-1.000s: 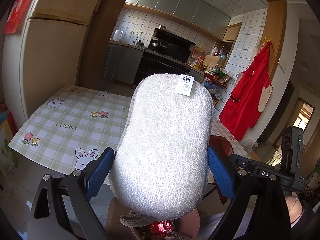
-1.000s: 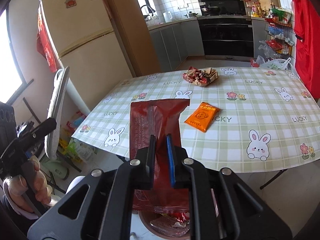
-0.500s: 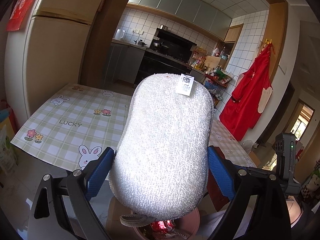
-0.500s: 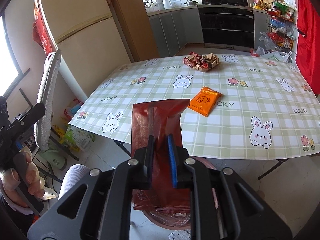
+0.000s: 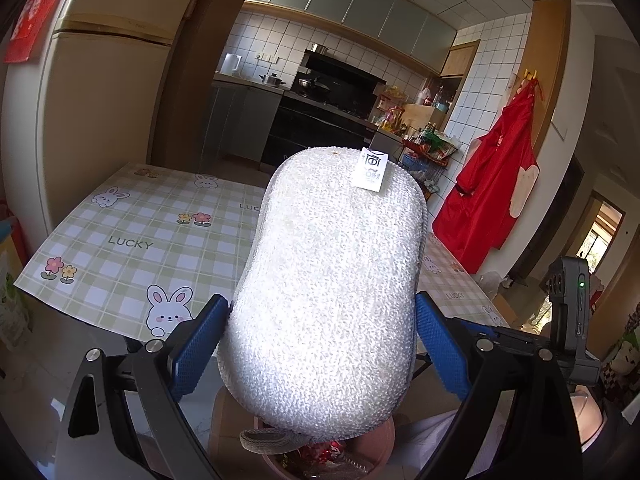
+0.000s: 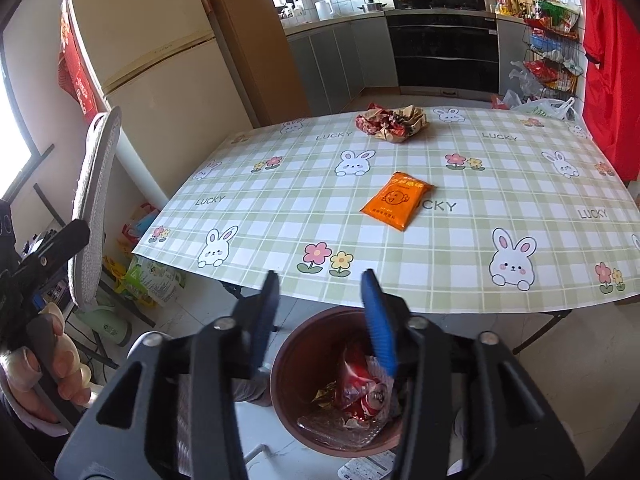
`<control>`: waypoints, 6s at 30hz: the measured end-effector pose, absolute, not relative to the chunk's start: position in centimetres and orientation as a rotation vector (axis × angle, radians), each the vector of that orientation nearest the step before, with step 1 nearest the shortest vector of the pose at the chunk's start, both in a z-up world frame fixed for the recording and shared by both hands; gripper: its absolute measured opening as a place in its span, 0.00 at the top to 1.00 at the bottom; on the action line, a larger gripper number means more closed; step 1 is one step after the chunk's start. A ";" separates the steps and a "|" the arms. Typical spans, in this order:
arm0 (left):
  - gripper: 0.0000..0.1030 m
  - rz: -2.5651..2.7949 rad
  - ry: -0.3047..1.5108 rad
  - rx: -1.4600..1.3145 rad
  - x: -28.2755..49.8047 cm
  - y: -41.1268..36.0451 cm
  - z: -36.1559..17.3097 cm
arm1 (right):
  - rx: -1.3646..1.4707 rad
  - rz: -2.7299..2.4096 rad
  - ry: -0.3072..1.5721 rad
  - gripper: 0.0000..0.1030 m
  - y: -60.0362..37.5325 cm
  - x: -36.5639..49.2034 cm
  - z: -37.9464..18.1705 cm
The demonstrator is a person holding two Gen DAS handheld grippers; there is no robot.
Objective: Collect trash
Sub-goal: 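Lower the white fuzzy pad into the pink bucket and open the left tool, then grasp the orange printed packet with the left tool while the right moves toward the crumpled wrappers, then grasp the crumpled brown-and-red paper wrappers with the right tool while the left holds the packet, then carry the wrappers over the pink bucket and open the right tool while the left holds the packet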
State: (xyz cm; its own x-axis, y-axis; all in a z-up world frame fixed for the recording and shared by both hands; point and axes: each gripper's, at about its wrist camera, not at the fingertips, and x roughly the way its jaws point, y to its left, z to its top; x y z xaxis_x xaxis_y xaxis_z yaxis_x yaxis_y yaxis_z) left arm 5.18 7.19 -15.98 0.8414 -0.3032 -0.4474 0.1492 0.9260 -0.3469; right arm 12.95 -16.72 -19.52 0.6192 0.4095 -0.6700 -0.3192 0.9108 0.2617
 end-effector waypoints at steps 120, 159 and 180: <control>0.52 -0.363 0.906 -0.041 38.2 -2.5 -30.5 | -0.113 0.335 0.793 0.06 -23.8 41.3 -23.3; 0.52 -0.149 0.663 -0.328 25.3 10.1 -21.7 | -0.064 0.417 0.768 0.55 -16.6 36.7 -21.6; 0.52 -0.204 0.649 -0.275 8.4 5.2 -18.2 | 0.064 0.384 0.712 0.55 -20.4 11.9 -20.3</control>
State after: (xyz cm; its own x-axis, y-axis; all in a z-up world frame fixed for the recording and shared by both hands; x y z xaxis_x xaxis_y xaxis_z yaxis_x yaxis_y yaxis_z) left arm 8.38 5.24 -18.18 0.7785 -0.2715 -0.5659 0.1010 0.9440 -0.3141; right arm 11.88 -20.36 -20.32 0.6902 0.3648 -0.6249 -0.3215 0.9283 0.1868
